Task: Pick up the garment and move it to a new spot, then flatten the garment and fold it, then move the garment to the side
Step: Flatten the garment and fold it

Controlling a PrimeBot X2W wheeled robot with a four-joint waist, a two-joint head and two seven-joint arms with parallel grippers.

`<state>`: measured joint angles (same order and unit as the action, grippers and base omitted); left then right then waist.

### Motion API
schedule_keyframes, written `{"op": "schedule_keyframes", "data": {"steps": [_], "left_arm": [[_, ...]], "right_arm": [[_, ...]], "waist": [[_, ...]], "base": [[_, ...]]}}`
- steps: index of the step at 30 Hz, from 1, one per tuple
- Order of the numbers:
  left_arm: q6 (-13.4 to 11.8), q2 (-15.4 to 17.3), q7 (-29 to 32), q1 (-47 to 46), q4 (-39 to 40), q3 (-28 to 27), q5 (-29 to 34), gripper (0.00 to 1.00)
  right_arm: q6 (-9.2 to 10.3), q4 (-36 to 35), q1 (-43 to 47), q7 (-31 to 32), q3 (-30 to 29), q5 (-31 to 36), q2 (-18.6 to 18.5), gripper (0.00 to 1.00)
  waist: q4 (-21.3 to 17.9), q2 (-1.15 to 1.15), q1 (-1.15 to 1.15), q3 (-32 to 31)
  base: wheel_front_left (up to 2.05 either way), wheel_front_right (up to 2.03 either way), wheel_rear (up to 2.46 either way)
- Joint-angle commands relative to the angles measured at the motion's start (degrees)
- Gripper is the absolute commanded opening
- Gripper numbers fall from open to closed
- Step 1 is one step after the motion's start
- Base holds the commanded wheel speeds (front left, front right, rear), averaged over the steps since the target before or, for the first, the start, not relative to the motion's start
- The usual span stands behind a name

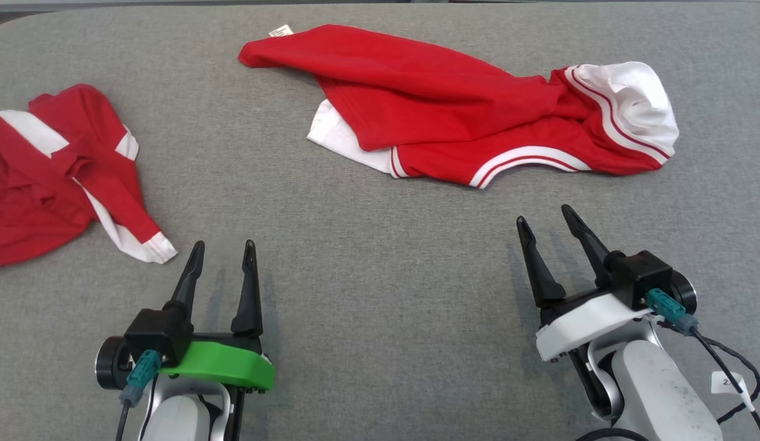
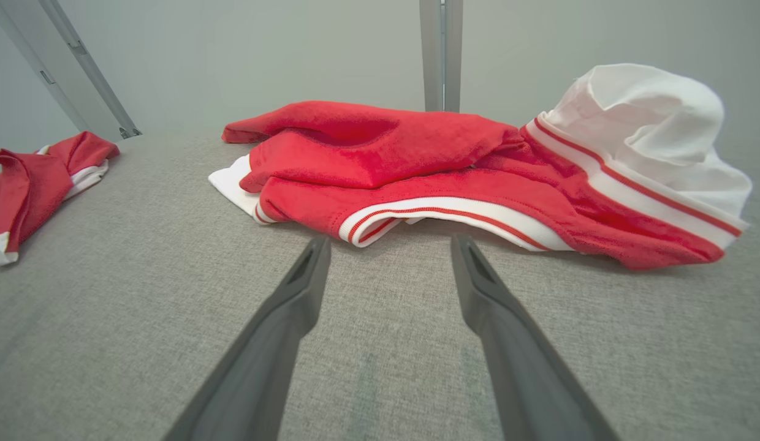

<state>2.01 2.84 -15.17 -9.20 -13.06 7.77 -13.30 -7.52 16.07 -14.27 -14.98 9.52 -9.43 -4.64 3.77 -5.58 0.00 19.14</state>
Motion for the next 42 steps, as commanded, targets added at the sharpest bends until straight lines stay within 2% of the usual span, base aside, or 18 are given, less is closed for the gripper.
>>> {"op": "schedule_keyframes", "data": {"steps": [1,8,14,19,25,26,27,28,33,42], "left_arm": [[-0.09,0.12,0.02,0.87,0.32,0.44,-0.19,1.00],[-0.99,0.10,0.03,0.71,1.36,4.37,-2.21,1.00],[-1.87,0.07,0.02,-0.12,2.28,5.37,-2.65,1.00],[-2.12,0.08,0.02,-0.60,2.89,4.94,-2.31,1.00],[-2.05,0.09,0.03,-0.88,3.14,5.03,-1.87,1.00],[-2.03,0.09,0.03,-1.10,3.16,5.08,-1.92,1.00],[-2.03,0.09,0.03,-1.25,3.20,5.11,-1.99,1.00],[-2.06,0.09,0.03,-1.28,3.18,5.11,-1.99,1.00],[-1.78,0.10,0.03,-0.83,2.40,4.71,-2.14,1.00],[-0.53,0.12,0.03,1.85,0.03,3.47,-2.13,1.00]], "right_arm": [[0.06,0.44,-0.36,-0.09,-0.32,0.15,-0.83,1.00],[0.06,4.70,-3.45,-0.09,-2.23,-0.58,-3.18,1.00],[0.06,8.55,-5.83,-0.10,-3.40,-0.88,-4.24,1.00],[0.06,10.08,-7.22,-0.10,-2.91,-0.82,-4.53,1.00],[0.05,10.88,-8.38,-0.04,-2.22,-0.76,-4.17,1.00],[0.05,10.93,-8.58,-0.04,-1.95,-0.85,-4.23,0.75],[0.05,10.99,-8.82,-0.04,-1.69,-1.01,-4.30,0.32],[0.05,10.98,-8.91,-0.04,-1.36,-1.22,-4.36,0.00],[0.05,10.27,-8.10,-0.04,1.05,-2.20,-5.18,0.00],[0.06,8.29,-0.32,-0.04,2.66,-4.11,-6.98,0.00]], "waist": [[3.65,0.00,0.00,-0.07],[10.18,0.00,0.00,3.21],[13.92,0.00,0.00,5.40],[15.08,0.00,0.00,6.41],[14.75,0.00,0.00,7.10],[14.63,0.00,0.00,7.20],[14.46,0.00,0.00,7.26],[14.22,0.00,0.00,7.24],[11.91,0.00,0.00,6.08],[4.09,0.00,0.00,-0.45]], "base": [[0.00,0.00,0.00],[0.00,0.00,0.00],[0.00,0.00,0.00],[0.00,0.00,0.00],[0.00,0.00,0.00],[0.00,0.00,0.00],[0.00,0.00,0.00],[0.00,0.00,0.00],[0.00,0.00,0.00],[0.00,0.00,0.00]]}}
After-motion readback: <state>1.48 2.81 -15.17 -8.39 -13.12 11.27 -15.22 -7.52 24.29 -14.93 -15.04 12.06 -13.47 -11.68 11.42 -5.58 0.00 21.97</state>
